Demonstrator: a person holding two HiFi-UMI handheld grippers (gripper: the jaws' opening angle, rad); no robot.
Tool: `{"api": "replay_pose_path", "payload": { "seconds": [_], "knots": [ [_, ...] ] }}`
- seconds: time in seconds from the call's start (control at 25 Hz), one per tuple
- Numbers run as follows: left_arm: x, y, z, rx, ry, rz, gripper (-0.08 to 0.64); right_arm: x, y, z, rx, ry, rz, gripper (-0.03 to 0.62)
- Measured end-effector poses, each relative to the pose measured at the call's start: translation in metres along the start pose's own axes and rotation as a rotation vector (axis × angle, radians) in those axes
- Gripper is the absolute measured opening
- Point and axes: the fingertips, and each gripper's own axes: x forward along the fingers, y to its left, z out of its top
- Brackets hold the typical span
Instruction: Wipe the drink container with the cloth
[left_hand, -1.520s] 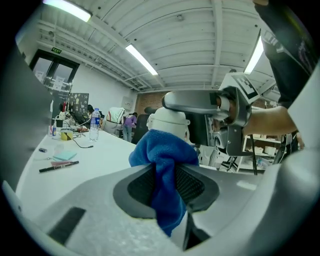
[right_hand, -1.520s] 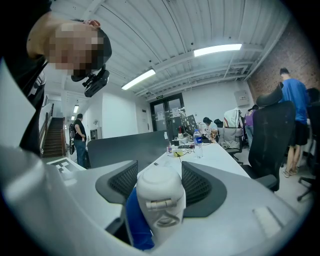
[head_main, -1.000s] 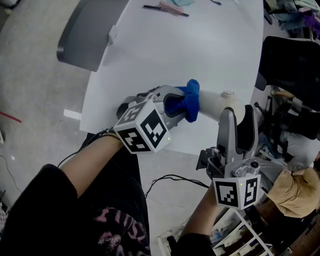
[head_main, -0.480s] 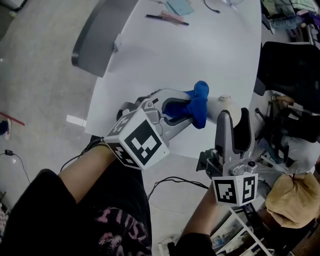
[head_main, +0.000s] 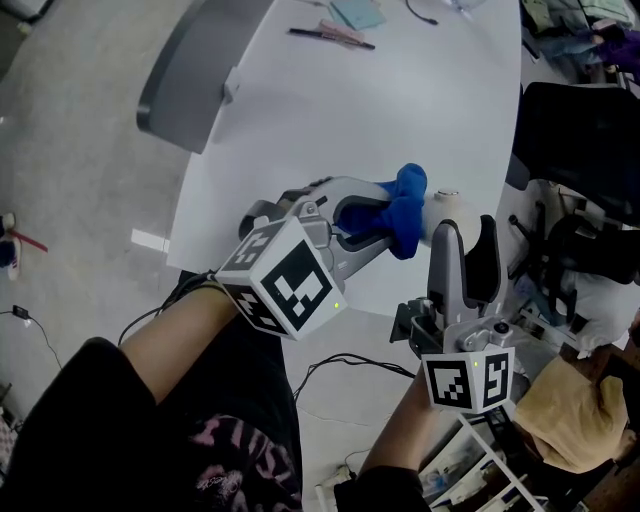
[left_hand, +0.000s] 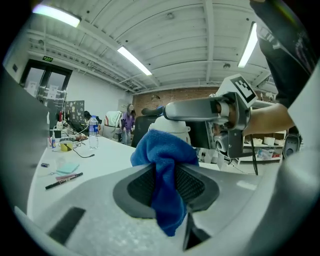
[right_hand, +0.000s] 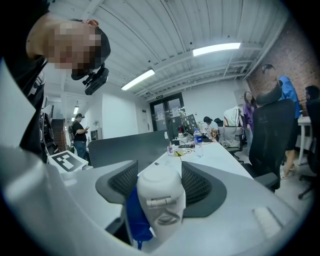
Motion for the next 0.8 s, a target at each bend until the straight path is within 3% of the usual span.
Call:
{"api": "replay_pose_path", "payload": {
  "seconds": [0.24,0.4,0.8],
  "knots": [
    [0.006,-0.001,-0.017,-0.034,0.015,-0.014,0.103,0.0,-0.001,-0.001,0.01,0.0,-0.004,0.281],
    [0.012,0.0,-0.039,0.009,0.077,-0.023,0.103,0.0,-0.001,-0.001,0.015,-0.003,-0.008,0.281],
    [0.018,0.005,-0.07,-0.036,0.124,-0.027,0.104,0.0,-0.002,-0.005,0.022,0.002,-0.007,0.282]
  ]
}}
